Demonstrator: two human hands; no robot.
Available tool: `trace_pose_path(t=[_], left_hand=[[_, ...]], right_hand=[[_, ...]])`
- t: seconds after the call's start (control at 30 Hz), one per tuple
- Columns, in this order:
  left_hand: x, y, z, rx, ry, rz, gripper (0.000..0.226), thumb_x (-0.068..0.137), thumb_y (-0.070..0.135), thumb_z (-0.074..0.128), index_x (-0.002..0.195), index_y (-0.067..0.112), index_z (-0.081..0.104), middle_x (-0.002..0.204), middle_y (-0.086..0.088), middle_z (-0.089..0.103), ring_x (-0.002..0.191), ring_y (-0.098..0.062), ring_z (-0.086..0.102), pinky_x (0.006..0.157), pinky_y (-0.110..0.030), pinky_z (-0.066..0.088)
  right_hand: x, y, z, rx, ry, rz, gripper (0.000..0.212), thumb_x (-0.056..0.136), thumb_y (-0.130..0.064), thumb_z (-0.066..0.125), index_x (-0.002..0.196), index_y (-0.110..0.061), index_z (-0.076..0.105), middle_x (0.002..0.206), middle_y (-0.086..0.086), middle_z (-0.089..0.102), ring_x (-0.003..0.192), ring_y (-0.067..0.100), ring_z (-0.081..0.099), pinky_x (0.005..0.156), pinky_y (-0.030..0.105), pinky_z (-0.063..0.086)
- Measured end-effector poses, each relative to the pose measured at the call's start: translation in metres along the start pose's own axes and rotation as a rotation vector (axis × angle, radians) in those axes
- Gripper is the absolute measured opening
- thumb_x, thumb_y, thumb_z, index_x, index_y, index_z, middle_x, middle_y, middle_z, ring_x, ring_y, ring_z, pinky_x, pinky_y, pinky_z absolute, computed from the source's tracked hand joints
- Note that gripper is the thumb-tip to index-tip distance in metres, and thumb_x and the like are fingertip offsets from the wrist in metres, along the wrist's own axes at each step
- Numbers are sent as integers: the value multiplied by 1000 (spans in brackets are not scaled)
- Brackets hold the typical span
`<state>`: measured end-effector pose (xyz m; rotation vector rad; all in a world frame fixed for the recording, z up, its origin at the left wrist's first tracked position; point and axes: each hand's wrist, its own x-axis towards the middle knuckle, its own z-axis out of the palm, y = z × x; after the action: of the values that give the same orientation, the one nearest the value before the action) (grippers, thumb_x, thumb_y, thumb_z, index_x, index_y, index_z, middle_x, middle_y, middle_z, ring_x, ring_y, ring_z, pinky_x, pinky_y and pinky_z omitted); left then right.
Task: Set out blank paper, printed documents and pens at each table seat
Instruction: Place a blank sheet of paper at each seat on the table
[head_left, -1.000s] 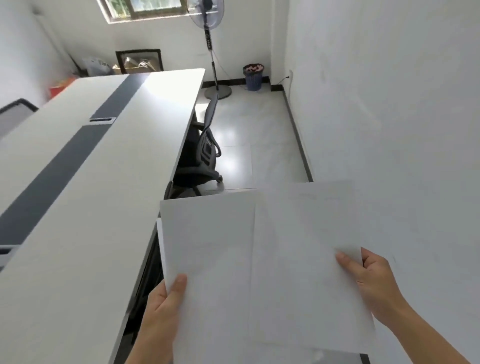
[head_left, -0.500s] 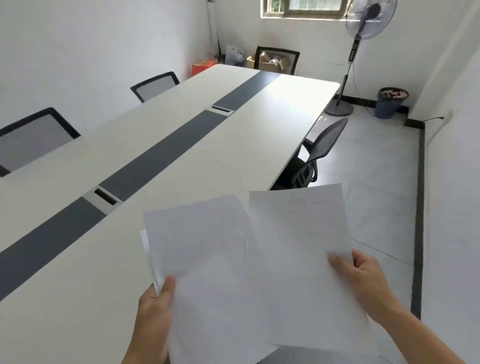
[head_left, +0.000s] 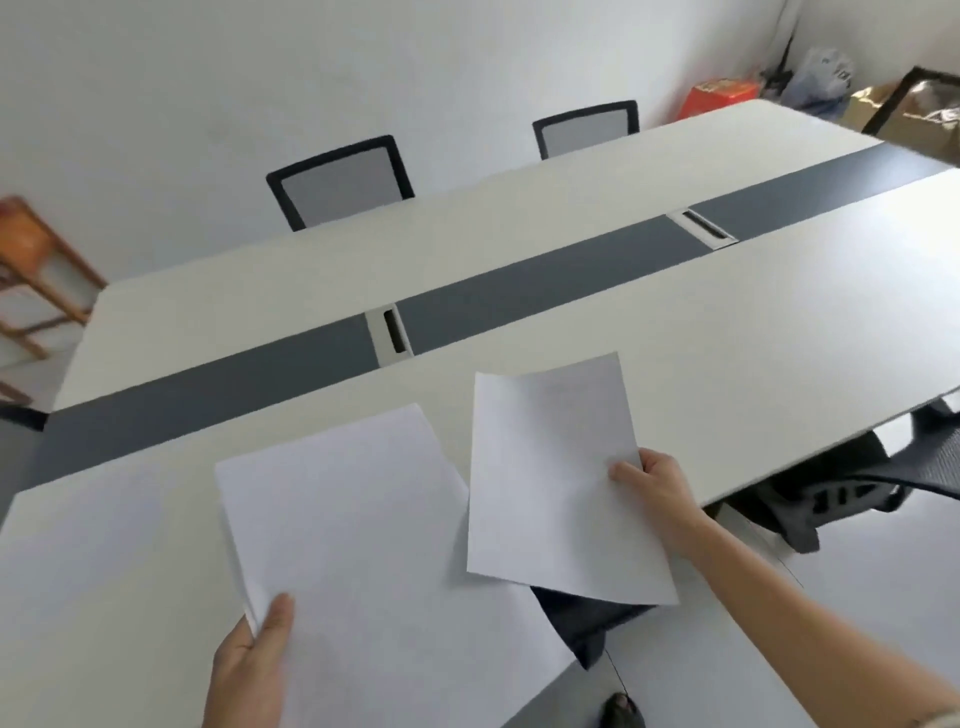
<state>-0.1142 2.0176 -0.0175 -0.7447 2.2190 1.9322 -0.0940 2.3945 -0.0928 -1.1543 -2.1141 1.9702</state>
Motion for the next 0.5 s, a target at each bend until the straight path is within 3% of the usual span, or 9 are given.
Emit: trace_pose_path(t=[0.1, 0.2, 0.3, 0.4, 0.5], left_hand=[[-13, -4, 3, -64, 126, -54, 15, 97, 16, 53, 97, 6, 64, 69, -6, 71, 62, -21, 66, 56, -27, 57], [-25, -8, 3, -129, 204, -92, 17, 97, 18, 53, 106, 7, 62, 91, -16, 68, 85, -28, 64, 75, -39, 56], [-26, -13, -2, -161, 284, -123, 14, 96, 18, 54, 97, 8, 64, 86, -11, 69, 76, -24, 66, 60, -32, 60], [-22, -14, -6, -134, 324, -144, 20, 92, 26, 61, 104, 10, 65, 109, -16, 69, 101, -28, 65, 96, -49, 49], [-16, -7, -7, -145, 286, -126, 23, 94, 22, 58, 113, 10, 63, 115, -12, 65, 110, -27, 60, 107, -46, 39]], right_hand=[[59, 1, 24, -152, -53, 27, 13, 80, -5, 57, 85, 2, 66, 82, 18, 71, 73, 31, 68, 70, 47, 58], [97, 14, 49, -291, -81, 71, 14, 74, -8, 55, 77, 4, 62, 76, 18, 67, 69, 31, 64, 61, 38, 51], [120, 24, 68, -393, -84, 93, 14, 78, -9, 54, 80, 1, 64, 84, 17, 70, 80, 36, 68, 66, 40, 53], [128, 31, 82, -488, -84, 131, 15, 81, -10, 52, 82, -1, 64, 89, 18, 70, 82, 36, 67, 66, 37, 53], [131, 33, 87, -578, -70, 138, 14, 82, -12, 55, 83, -2, 64, 89, 17, 70, 79, 33, 65, 68, 37, 54]])
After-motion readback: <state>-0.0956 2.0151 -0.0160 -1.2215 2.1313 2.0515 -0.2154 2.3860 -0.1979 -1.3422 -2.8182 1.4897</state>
